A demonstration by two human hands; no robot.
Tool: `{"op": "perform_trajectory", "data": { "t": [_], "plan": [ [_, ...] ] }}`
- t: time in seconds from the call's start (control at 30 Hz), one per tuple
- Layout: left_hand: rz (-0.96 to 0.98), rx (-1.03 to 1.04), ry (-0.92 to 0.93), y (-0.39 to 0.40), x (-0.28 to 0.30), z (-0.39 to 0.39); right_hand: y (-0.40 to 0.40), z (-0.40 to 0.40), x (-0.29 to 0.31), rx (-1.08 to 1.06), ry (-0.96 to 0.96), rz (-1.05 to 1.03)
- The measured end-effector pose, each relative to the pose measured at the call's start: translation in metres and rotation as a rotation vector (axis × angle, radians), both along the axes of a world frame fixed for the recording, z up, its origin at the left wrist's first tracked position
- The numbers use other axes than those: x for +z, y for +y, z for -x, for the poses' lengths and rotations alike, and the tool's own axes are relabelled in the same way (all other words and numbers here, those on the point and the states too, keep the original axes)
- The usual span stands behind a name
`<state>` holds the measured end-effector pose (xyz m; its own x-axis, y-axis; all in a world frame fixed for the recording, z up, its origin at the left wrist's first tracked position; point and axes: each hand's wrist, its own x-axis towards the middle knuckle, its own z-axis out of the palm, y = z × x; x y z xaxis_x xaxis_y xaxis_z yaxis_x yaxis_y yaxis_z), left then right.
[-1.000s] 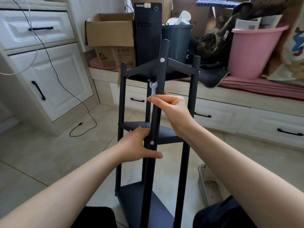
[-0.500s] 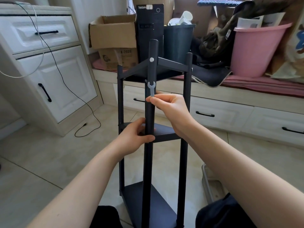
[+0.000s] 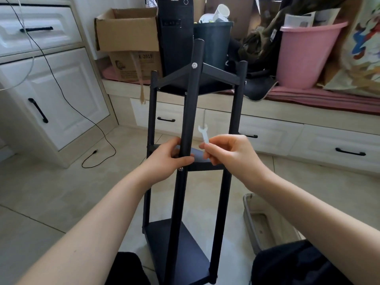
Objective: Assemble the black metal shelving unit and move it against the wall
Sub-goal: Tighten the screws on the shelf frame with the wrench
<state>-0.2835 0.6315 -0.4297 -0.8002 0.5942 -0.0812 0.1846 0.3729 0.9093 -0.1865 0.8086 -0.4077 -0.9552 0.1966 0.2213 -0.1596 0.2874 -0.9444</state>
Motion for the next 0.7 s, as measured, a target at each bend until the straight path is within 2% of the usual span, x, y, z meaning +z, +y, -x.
{"op": "perform_trajectory", "data": {
  "t": [0.4,0.57,0.7],
  "plan": [
    [0.044,0.035,0.055,-0.006,0.003,0.012,-0.009,-0.020,-0.089,-0.085,-0.294,-0.111],
    [0.044,0.079,0.065,-0.011,0.002,0.019,-0.033,-0.015,-0.108,-0.151,-0.168,-0.116],
    [0.048,0.114,0.100,-0.019,0.003,0.027,-0.051,-0.003,-0.115,-0.126,-0.174,-0.146]
  ]
}}
